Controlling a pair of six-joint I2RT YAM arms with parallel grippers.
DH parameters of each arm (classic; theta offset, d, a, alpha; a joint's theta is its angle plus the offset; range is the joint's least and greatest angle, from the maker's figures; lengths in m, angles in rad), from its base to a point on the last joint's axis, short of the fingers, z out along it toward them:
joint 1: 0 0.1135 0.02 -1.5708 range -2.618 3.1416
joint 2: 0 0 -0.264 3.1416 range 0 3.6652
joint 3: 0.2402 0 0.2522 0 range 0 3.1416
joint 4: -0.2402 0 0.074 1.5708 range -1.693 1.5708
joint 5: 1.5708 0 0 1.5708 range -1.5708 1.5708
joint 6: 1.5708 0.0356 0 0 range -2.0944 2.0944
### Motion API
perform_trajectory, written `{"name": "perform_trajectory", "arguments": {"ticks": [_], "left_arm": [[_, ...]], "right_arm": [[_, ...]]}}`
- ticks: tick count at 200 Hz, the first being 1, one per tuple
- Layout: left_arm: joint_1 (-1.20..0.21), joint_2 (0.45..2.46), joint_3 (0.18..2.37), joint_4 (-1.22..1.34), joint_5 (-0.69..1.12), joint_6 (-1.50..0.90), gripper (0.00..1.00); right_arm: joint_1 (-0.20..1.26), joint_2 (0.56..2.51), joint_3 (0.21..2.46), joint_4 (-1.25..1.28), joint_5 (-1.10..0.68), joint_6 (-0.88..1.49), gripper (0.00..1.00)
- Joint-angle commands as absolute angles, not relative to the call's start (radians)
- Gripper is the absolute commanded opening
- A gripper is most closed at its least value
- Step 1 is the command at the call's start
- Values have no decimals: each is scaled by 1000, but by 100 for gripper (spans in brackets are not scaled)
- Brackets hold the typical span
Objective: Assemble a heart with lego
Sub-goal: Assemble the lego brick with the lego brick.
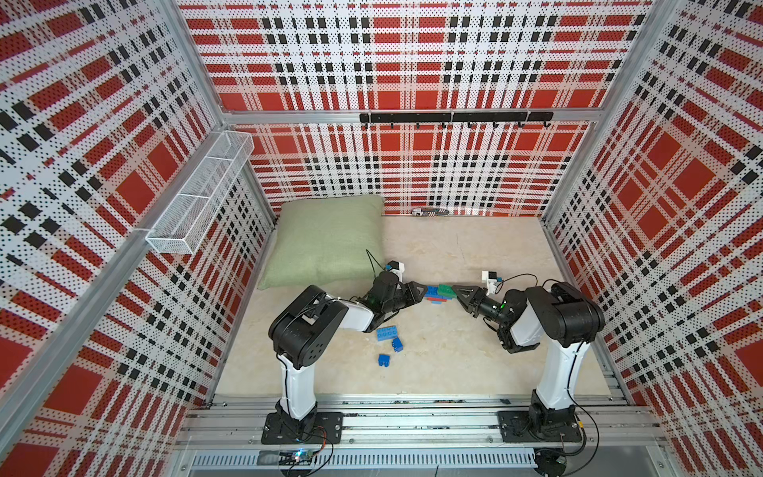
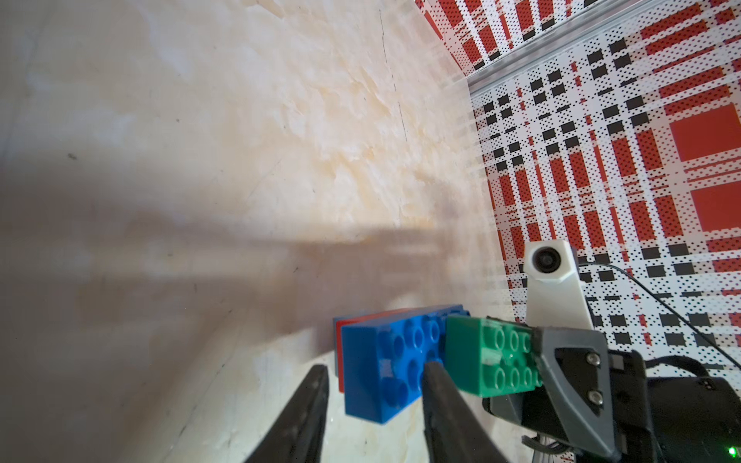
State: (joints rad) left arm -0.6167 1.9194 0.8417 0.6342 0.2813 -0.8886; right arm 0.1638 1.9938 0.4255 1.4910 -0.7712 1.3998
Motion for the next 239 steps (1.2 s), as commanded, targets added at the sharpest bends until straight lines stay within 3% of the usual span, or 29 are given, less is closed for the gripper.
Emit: {"name": "perform_trajectory", "arguments": {"ticks": [1, 149, 239], "left_arm": [[-612, 1913, 860, 601, 267, -856, 43], [-626, 1902, 927, 481, 218, -776, 43], [-654, 1851, 915, 476, 197, -772, 44]], "right_arm": [[137, 2006, 433, 1518, -812, 1397, 15], [82, 1982, 524, 1363, -977, 1360, 15], [125, 1961, 429, 1463, -859, 1398, 14]]}}
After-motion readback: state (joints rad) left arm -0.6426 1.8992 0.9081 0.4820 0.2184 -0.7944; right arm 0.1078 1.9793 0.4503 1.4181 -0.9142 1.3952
